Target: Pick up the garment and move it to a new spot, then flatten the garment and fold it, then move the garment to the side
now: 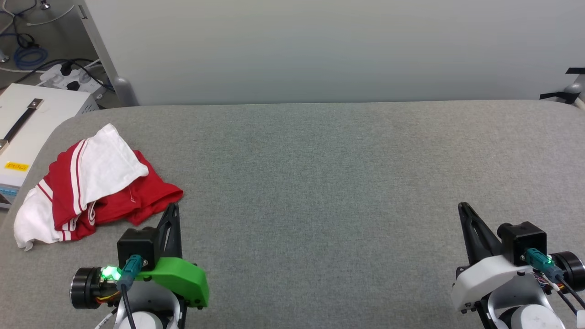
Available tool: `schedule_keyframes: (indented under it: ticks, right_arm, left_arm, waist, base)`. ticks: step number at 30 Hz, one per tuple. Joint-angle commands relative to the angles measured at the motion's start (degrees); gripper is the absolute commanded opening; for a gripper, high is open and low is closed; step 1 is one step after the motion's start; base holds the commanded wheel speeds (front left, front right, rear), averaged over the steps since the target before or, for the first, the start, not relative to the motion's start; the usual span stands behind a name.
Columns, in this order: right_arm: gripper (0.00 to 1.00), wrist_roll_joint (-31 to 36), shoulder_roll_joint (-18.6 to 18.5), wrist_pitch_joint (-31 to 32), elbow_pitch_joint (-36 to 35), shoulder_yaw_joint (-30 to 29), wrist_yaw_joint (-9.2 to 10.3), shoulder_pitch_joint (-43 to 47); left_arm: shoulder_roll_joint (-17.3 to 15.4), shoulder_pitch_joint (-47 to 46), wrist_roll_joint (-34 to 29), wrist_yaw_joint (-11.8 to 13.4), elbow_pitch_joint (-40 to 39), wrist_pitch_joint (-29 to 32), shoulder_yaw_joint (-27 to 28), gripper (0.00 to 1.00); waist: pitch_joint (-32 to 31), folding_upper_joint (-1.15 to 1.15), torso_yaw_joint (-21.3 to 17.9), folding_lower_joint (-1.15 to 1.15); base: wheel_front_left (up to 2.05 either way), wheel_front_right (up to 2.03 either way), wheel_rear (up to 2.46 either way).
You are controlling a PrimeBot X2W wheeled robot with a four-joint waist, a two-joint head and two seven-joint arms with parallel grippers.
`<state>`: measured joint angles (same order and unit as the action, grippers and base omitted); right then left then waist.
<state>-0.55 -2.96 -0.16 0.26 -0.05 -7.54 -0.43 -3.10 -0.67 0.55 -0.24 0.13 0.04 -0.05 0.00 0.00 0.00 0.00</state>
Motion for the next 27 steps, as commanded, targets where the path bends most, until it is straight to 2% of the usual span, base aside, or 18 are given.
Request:
schedule_keyframes:
  ticks: [1,13,14,16,17,18,27]
  right_arm:
    - [0.00,0.6,0.1,0.2,-0.3,0.0,0.05,0.4]
    - [0.00,0.6,0.1,0.2,-0.3,0.0,0.05,0.4]
    - [1.00,0.0,0.0,0.0,0.0,0.0,0.00,0.0]
    - [1.00,0.0,0.0,0.0,0.0,0.0,0.00,0.0]
    - [0.00,0.0,0.0,0.0,0.0,0.0,0.00,0.0]
    - [1.00,0.0,0.0,0.0,0.0,0.0,0.00,0.0]
    - [1.00,-0.4,0.0,-1.1,0.4,-0.5,0.00,0.3]
  left_arm:
    - [0.2,0.7,-0.6,0.2,-0.1,0.0,0.0,0.00]
    - [0.2,0.7,-0.6,0.2,-0.1,0.0,0.0,0.00]
    - [0.0,0.0,0.0,0.0,0.0,0.0,0.0,1.00]
    - [0.0,0.0,0.0,0.0,0.0,0.0,0.0,1.00]
    - [0.0,0.0,0.0,0.0,0.0,0.0,0.0,0.00]
    - [0.0,0.0,0.0,0.0,0.0,0.0,0.0,1.00]
    - [0.0,0.1,0.4,0.2,0.9,-1.1,-0.5,1.00]
  waist:
    - [0.0,0.00,0.0,0.00]
    - [0.0,0.00,0.0,0.00]
    - [0.0,0.00,0.0,0.00]
    - [0.0,0.00,0.0,0.00]
    - [0.0,0.00,0.0,0.00]
    - [0.0,0.00,0.0,0.00]
    - [-0.1,0.00,0.0,0.00]
  base:
    - [0.00,0.00,0.00]
    - [0.00,0.00,0.00]
    - [0.00,0.00,0.00]
    - [0.00,0.00,0.00]
    - [0.00,0.00,0.00]
    - [0.00,0.00,0.00]
    - [0.00,0.00,0.00]
